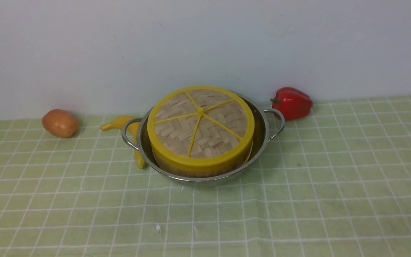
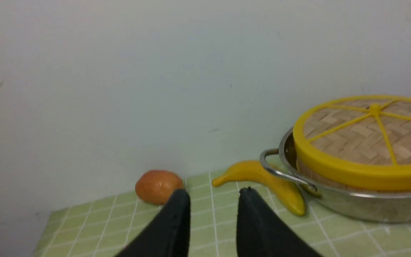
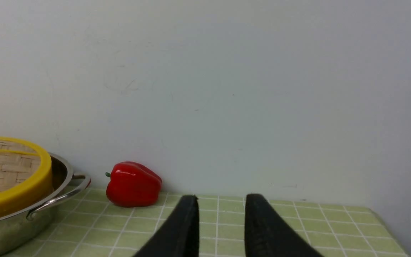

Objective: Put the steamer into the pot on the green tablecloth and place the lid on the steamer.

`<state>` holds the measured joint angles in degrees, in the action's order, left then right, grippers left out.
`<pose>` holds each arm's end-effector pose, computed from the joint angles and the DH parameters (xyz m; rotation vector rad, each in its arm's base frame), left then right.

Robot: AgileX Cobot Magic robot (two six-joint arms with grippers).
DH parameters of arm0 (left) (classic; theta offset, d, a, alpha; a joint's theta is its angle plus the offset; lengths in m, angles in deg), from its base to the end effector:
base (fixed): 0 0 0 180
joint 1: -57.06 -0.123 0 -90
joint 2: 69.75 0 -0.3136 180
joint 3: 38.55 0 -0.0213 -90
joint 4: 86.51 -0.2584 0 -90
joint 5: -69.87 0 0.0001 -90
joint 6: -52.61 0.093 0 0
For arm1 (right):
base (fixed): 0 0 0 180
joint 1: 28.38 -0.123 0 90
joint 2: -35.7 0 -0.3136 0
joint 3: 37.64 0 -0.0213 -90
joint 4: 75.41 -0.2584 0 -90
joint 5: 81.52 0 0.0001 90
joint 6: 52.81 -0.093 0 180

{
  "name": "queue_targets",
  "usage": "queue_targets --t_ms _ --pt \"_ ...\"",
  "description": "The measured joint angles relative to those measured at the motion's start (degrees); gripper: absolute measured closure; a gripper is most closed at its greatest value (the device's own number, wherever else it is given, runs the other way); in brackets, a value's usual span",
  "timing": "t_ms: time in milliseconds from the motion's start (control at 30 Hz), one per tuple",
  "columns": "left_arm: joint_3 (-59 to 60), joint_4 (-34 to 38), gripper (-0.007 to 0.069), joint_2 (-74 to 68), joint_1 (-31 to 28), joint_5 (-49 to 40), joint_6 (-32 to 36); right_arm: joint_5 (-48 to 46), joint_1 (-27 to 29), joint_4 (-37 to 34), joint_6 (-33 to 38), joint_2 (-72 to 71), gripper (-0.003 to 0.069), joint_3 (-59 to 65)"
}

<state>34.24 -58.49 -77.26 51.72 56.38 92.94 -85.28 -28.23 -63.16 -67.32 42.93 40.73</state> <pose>0.0334 -0.0072 0.2248 0.1920 1.6008 0.1589 0.0379 -0.0014 0.2046 0.0441 1.5575 0.0186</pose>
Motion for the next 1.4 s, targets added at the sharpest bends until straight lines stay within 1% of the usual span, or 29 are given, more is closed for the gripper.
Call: queue_targets --t_ms 100,233,700,767,900,933,967,1033,1067,1100,1133,1167,1400 --pt "3.7 0.0 0.0433 0.3 -0.1 1.3 0.0 -0.2 0.0 0.0 0.0 -0.2 0.0432 0.1" --pt "5.5 0.0 0.0424 0.4 -0.1 1.8 -0.8 -0.2 0.0 0.0 0.0 -0.2 0.0421 0.1" --pt "5.6 -0.3 0.0403 0.5 -0.1 3.0 -3.4 -0.2 0.0 0.0 0.0 -0.2 0.0419 0.1" --pt "5.6 -2.6 0.0402 0.4 -0.1 3.0 -6.2 -0.2 0.0 0.0 0.0 -0.2 0.0419 0.1" --pt "5.6 -13.0 0.0392 0.4 -0.1 2.2 -17.8 -0.2 0.0 0.0 0.0 -0.2 0.0419 0.1" --pt "5.6 -15.8 0.0392 0.4 -0.1 1.3 -22.3 -0.2 0.0 0.0 0.0 -0.2 0.0419 0.1" --pt "5.6 -17.1 0.0392 0.4 -0.1 0.5 -26.4 -0.2 0.0 0.0 0.0 -0.2 0.0419 0.1" --pt "5.6 -18.0 0.0391 0.4 -0.1 -0.6 -30.6 -0.2 0.0 0.0 0.0 -0.2 0.0419 0.1" --pt "5.6 -18.0 0.0387 0.4 -0.1 -0.9 -33.8 -0.2 0.0 0.0 0.0 -0.2 0.0419 0.1" --pt "5.6 -18.0 0.0387 0.4 -0.1 -0.9 -34.2 -0.2 0.0 0.0 0.0 -0.2 0.0419 0.1" --pt "5.6 -17.8 0.0383 0.4 -0.1 -1.2 -36.8 -0.2 0.0 0.0 0.0 -0.2 0.0419 0.1" --pt "5.6 -17.8 0.0382 0.4 -0.1 -1.2 -37.5 -0.2 0.0 0.0 0.0 -0.2 0.0419 0.1" --pt "5.6 -17.7 0.0382 0.4 -0.1 -1.3 -38.8 -0.2 0.0 0.0 0.0 -0.2 0.0419 0.1"
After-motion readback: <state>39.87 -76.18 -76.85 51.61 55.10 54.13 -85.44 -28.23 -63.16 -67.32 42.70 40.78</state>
